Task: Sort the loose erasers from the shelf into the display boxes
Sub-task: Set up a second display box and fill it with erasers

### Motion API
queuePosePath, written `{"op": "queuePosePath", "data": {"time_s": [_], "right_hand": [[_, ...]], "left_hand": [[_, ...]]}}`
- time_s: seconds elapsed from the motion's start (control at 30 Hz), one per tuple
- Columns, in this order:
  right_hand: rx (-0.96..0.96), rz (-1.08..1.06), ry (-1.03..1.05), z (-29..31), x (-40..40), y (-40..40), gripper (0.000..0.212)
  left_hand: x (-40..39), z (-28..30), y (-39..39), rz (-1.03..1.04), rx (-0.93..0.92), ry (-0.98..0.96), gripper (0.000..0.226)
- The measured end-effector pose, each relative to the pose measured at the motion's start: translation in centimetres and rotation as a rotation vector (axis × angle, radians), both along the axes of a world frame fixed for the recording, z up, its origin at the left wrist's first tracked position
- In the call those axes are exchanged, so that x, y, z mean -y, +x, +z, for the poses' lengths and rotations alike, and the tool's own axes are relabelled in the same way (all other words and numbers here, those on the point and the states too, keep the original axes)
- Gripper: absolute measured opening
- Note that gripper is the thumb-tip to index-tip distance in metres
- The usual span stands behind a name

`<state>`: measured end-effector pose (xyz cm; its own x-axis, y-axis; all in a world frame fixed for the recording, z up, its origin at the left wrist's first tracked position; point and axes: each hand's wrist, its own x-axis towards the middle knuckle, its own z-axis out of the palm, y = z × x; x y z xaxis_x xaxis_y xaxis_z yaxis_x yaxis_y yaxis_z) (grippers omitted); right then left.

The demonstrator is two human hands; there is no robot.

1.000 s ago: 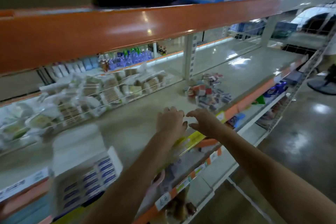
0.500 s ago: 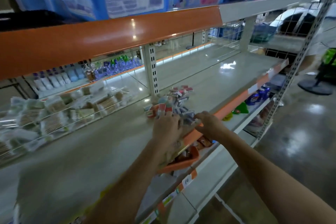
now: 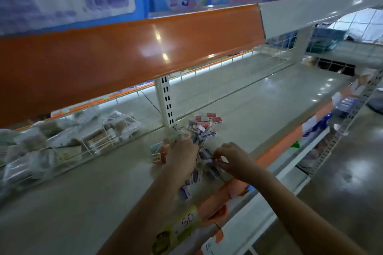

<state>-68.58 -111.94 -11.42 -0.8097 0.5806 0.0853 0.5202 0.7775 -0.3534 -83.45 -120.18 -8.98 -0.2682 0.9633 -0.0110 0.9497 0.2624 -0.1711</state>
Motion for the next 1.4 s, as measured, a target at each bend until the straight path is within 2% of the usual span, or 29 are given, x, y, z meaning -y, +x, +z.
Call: {"op": "queuePosePath", "data": {"time_s": [0.13, 0.3, 0.57, 0.7, 0.87, 0.97, 1.1, 1.27, 1.4], "right_hand": [[-0.003, 0.077, -0.06, -0.2, -1.0, -0.1, 0.024], [0.004, 0.151, -0.056, -0.6, -3.0, 0.2, 0.031], [-0.049, 0.229, -0.098, -0.8, -6.9, 1.9, 0.026], [-0.106, 0.277, -0.142, -1.3, -7.5, 2.2, 0.023], [-0.197, 0.341, -0.156, -1.3, -7.5, 2.3, 0.02], [-0.258, 0.374, -0.174, -0.7, -6.7, 2.0, 0.019], [-0.322, 0.468, -0.216, 0.8, -3.6, 0.5, 0.02], [-0.323, 0.621, -0.214, 2.5, 3.8, -2.7, 0.022], [-0.328, 0.785, -0.243, 3.3, 11.5, -5.1, 0.018]], "left_hand": [[-1.1, 0.1, 0.2, 0.029, 0.023, -0.008, 0.03], [-2.4, 0.5, 0.5, 0.107, 0.031, -0.095, 0.033], [-2.5, 0.7, 2.6, 0.21, -0.131, -0.218, 0.04], [-2.3, 0.0, 4.0, 0.317, -0.03, -0.064, 0.038], [-0.9, 0.2, 5.0, 0.391, 0.173, 0.24, 0.033], [1.3, 0.6, 5.5, 0.473, 0.147, 0.312, 0.04], [6.2, 1.0, 5.8, 0.591, 0.09, 0.355, 0.035], [14.5, 2.1, 6.5, 0.721, 0.07, 0.482, 0.023], [22.5, 2.7, 6.6, 0.891, 0.08, 0.495, 0.027]]}}
